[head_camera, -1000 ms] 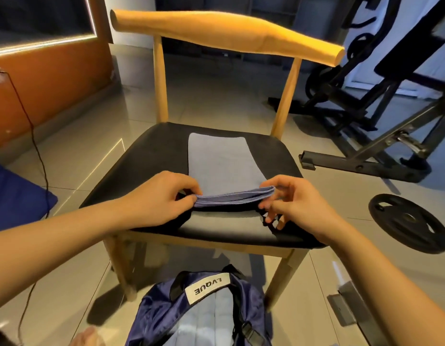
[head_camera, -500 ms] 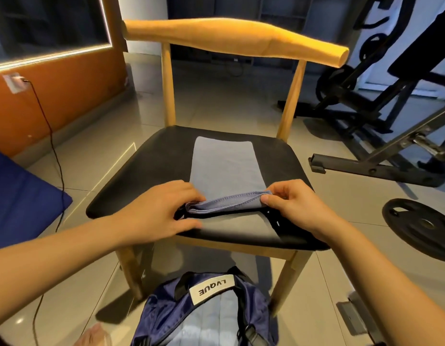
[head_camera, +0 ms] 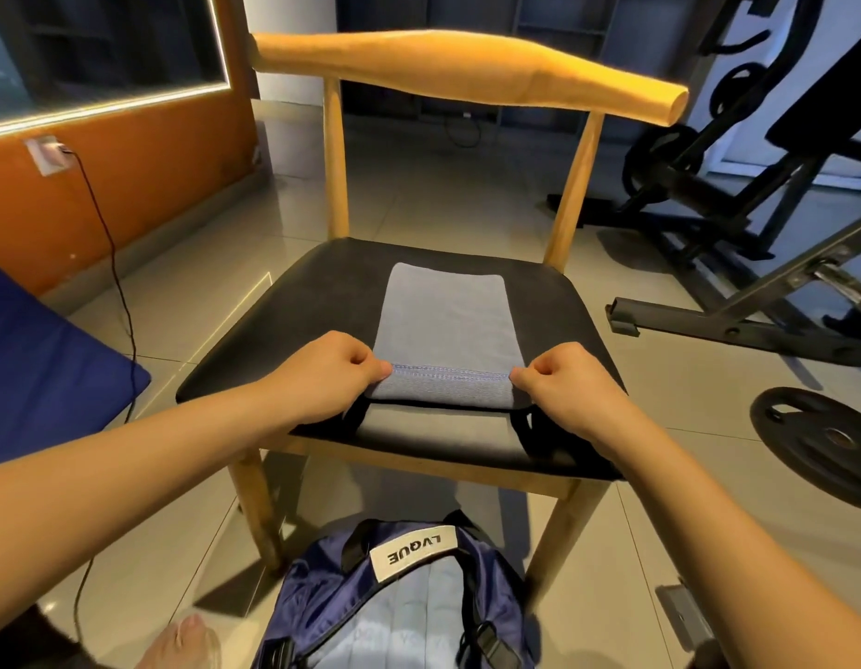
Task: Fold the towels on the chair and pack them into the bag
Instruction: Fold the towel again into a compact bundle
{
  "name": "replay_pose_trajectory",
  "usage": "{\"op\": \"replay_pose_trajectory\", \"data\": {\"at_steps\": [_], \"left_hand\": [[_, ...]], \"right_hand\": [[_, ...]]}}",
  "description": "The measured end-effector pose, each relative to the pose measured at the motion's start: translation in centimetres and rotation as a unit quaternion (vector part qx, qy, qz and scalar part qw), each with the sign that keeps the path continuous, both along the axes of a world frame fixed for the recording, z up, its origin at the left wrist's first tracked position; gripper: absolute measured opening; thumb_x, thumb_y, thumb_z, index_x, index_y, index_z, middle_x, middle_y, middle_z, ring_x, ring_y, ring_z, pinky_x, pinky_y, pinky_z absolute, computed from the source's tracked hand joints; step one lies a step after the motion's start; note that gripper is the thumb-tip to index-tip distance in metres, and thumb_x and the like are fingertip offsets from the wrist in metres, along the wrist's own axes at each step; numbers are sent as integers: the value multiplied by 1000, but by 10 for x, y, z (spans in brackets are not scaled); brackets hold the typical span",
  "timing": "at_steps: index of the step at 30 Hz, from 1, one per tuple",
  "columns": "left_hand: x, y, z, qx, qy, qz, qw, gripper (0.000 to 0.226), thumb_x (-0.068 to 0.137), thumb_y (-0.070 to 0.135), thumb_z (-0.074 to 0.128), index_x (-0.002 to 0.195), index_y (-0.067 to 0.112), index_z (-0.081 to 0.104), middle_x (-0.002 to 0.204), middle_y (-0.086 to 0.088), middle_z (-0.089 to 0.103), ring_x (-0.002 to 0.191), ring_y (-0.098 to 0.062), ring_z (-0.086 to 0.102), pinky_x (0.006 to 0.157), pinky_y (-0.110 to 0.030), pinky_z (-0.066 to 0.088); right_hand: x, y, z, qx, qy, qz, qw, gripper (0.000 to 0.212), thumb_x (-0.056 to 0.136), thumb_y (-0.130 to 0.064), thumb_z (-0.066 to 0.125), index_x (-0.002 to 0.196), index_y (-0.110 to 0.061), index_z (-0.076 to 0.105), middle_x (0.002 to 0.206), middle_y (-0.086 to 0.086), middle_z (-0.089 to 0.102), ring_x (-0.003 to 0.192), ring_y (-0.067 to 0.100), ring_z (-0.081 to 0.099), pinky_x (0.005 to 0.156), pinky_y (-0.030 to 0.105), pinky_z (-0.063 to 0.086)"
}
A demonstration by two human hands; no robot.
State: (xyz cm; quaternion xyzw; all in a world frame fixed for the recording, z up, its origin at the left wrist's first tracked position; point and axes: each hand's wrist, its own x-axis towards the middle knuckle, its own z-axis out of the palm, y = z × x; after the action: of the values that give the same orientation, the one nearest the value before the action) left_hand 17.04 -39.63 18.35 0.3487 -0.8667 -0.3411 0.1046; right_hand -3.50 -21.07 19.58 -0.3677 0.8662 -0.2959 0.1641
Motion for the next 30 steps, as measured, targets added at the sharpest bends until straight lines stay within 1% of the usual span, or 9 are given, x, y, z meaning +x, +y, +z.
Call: {"op": "replay_pose_trajectory", "data": {"at_steps": [5, 8, 12, 15, 17, 21, 25, 27, 30], "left_hand": [[-10, 1, 2, -42, -44, 22, 998, 43, 99, 45, 59, 83, 8, 74, 69, -11, 61, 63, -17, 59, 59, -26, 44], [-7, 3, 5, -82, -9, 24, 996, 24, 95, 39, 68, 85, 17, 67, 73, -1, 66, 66, -14, 62, 61, -29, 51], [1, 6, -4, -192, 103, -62, 974, 8, 93, 19, 71, 90, 26, 69, 87, 9, 62, 82, -10, 59, 78, -37, 58], [7, 4, -15, -271, 107, -122, 949, 16, 98, 18, 64, 104, 25, 77, 99, 11, 62, 93, -9, 56, 82, -35, 56], [13, 1, -17, -298, 99, -151, 937, 23, 100, 24, 57, 112, 25, 76, 105, 13, 63, 98, -7, 54, 84, -32, 53], [23, -6, -19, -302, 61, -183, 934, 44, 95, 56, 49, 123, 31, 71, 115, 20, 60, 105, -3, 52, 90, -29, 47], [22, -6, -14, -284, 65, -164, 943, 59, 96, 71, 32, 121, 33, 71, 111, 22, 62, 102, -2, 53, 87, -29, 50], [21, -5, -10, -258, 76, -150, 951, 49, 96, 63, 40, 119, 33, 72, 105, 24, 63, 100, -2, 55, 86, -29, 51], [19, -4, -5, -144, 82, -120, 979, 16, 98, 41, 60, 109, 39, 70, 93, 21, 67, 96, -2, 61, 84, -26, 53]], "right_hand": [[8, -4, -6, 20, 99, -22, 995, 39, 93, -34, 63, 62, -14, 53, 55, 1, 47, 52, 19, 44, 53, 30, 37], [10, -1, -7, -27, 184, -4, 983, 25, 91, -37, 68, 77, -21, 58, 72, -5, 59, 64, 13, 55, 56, 32, 48], [7, 12, -14, -113, 283, 141, 942, 4, 94, -27, 69, 94, -26, 66, 95, -11, 57, 83, 10, 55, 69, 30, 53], [2, 21, -20, -98, 328, 199, 918, 13, 97, -23, 64, 105, -22, 73, 102, -9, 63, 93, 14, 56, 73, 37, 56], [-2, 26, -20, -93, 327, 215, 915, 21, 98, -26, 59, 111, -22, 74, 106, -11, 63, 95, 13, 56, 74, 34, 54], [-6, 31, -19, -67, 311, 237, 918, 32, 94, -40, 64, 123, -26, 70, 113, -16, 60, 101, 7, 50, 78, 25, 47], [-5, 26, -14, -72, 284, 228, 928, 26, 99, -35, 62, 122, -26, 72, 109, -14, 61, 97, 6, 49, 79, 24, 47], [-7, 25, -11, -75, 261, 230, 935, 23, 101, -32, 60, 119, -25, 73, 103, -17, 59, 94, 5, 49, 79, 23, 45], [-8, 24, -10, -69, 202, 221, 952, 18, 102, -30, 58, 109, -22, 73, 95, -15, 57, 89, 7, 55, 79, 31, 49]]}}
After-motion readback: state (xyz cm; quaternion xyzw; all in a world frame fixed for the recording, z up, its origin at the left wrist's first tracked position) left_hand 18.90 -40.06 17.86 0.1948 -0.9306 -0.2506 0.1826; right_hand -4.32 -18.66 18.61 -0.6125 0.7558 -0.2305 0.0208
